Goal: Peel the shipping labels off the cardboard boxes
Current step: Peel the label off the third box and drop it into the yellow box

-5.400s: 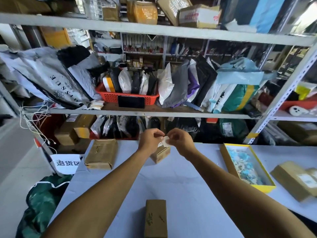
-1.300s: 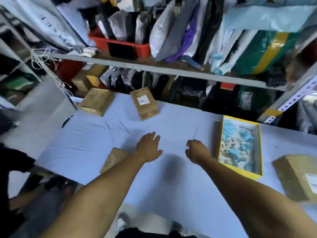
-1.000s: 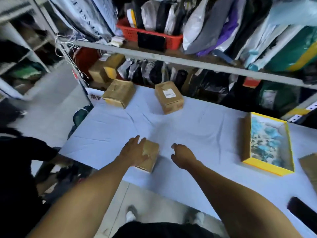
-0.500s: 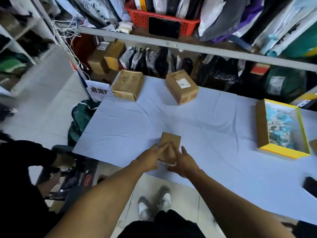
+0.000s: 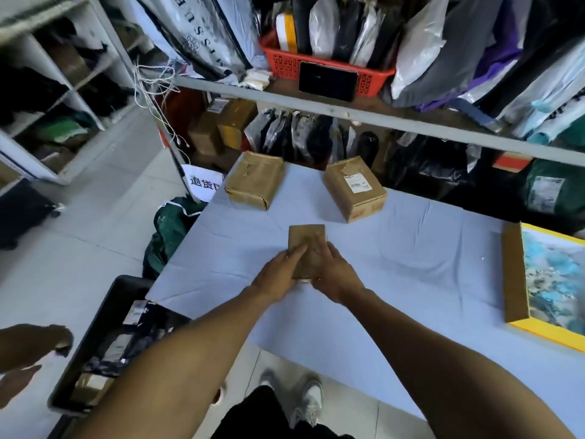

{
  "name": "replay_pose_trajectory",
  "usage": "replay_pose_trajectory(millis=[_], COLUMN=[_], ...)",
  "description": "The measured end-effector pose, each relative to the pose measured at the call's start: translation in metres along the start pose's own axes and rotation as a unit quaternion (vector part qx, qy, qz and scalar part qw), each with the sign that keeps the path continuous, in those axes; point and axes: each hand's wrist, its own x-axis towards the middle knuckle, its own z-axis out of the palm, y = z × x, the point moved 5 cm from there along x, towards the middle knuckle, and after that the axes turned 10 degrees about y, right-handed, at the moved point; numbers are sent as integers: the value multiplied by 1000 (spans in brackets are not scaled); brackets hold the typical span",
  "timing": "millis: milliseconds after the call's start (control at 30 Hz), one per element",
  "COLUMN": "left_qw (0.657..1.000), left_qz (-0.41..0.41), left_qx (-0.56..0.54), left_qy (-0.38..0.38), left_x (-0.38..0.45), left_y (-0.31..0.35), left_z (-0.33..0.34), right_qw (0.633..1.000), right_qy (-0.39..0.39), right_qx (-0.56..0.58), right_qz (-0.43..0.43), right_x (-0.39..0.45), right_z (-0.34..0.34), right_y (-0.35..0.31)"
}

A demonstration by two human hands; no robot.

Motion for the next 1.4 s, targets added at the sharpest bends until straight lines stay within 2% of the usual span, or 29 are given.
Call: replay_pose_trajectory(millis=[67, 233, 400, 500, 667, 867, 933, 1000, 1067, 1133, 1233, 1300, 1400], left_qw=[998, 1000, 999, 999, 1000, 999, 999, 993, 990, 986, 995, 994, 984], left_qz=[-39, -5, -3, -1, 3, 10, 1, 31, 71, 118, 104, 79, 69], left_qx=[-34, -30, -32, -46, -24, 10, 52, 99, 102, 88, 1, -52, -125], left_qy=[-27, -4, -30, -19, -18, -36, -4, 51, 71, 76, 9, -58, -105], left_x=[26, 98, 159, 192, 227, 248, 250, 252, 255, 260, 267, 270, 267], left_y=[-5, -21, -55, -69, -92, -101, -98, -86, -71, -53, -24, -6, 16], left_z=[-21, -49, -39, -35, -23, -12, -12, -15, -14, -7, 12, 32, 55], right_qw=[1000, 999, 998, 994, 991, 994, 994, 991, 987, 982, 963, 959, 963], right_qy=[12, 45, 33, 66, 91, 40, 23, 18, 56, 131, 183, 152, 117], right_qx=[-4, -26, -24, -60, -56, -53, -80, -121, -144, -120, -89, -74, -74], right_qz=[-8, -5, 41, 55, 84, 87, 75, 56, 40, 69, 178, 229, 231], right_x=[29, 102, 164, 196, 235, 262, 262, 258, 254, 251, 241, 233, 229], right_z=[-6, -14, -3, -1, 9, 17, 16, 9, -9, -32, -58, -63, -67], right_y=[-12, -19, -15, -13, -12, -8, -8, -3, 8, 29, 78, 103, 118])
